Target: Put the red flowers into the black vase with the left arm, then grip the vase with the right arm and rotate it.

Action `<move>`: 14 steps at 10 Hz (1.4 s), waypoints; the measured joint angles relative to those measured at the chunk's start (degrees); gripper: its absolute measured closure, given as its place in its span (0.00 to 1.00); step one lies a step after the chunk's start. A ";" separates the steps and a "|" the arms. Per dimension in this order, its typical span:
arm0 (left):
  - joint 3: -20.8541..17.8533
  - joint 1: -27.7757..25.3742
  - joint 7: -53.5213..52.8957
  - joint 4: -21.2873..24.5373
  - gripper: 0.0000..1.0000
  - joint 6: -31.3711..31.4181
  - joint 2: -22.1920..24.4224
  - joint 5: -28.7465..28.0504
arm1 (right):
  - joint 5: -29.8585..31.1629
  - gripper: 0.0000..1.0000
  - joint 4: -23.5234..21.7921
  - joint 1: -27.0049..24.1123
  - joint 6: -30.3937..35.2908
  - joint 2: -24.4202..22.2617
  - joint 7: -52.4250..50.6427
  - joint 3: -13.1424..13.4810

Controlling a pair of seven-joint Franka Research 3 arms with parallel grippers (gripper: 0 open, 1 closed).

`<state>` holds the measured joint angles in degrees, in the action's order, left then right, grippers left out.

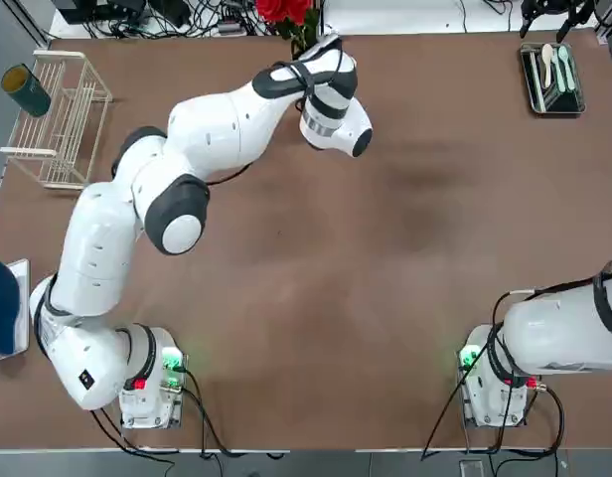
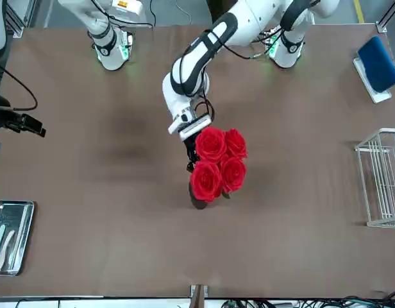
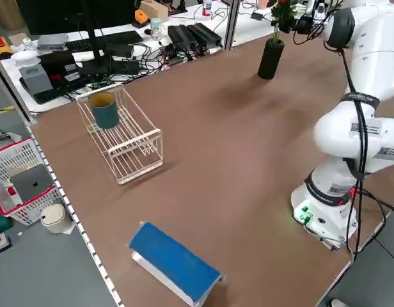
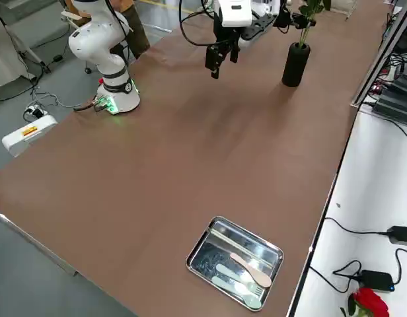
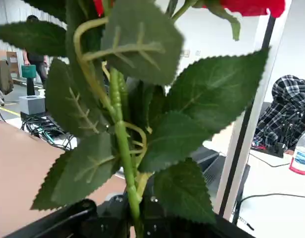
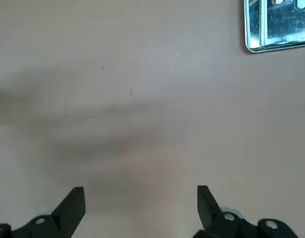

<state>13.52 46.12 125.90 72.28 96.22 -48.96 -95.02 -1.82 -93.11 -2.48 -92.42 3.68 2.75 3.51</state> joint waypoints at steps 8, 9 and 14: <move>-0.40 0.98 0.94 -0.12 0.83 0.04 -1.76 -0.01 | 0.00 0.00 -0.01 0.00 0.00 0.00 0.00 0.00; -0.40 0.99 0.95 -0.13 0.79 0.04 -1.81 -0.01 | 0.00 0.00 -0.01 0.00 0.00 0.00 0.00 0.00; -0.41 1.34 0.95 -0.14 0.55 0.10 -2.76 -0.01 | 0.00 0.00 -0.01 0.00 -0.01 0.00 0.00 0.00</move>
<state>13.10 47.45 126.85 72.13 96.32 -51.71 -95.03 -1.82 -93.12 -2.48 -92.44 3.68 2.75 3.51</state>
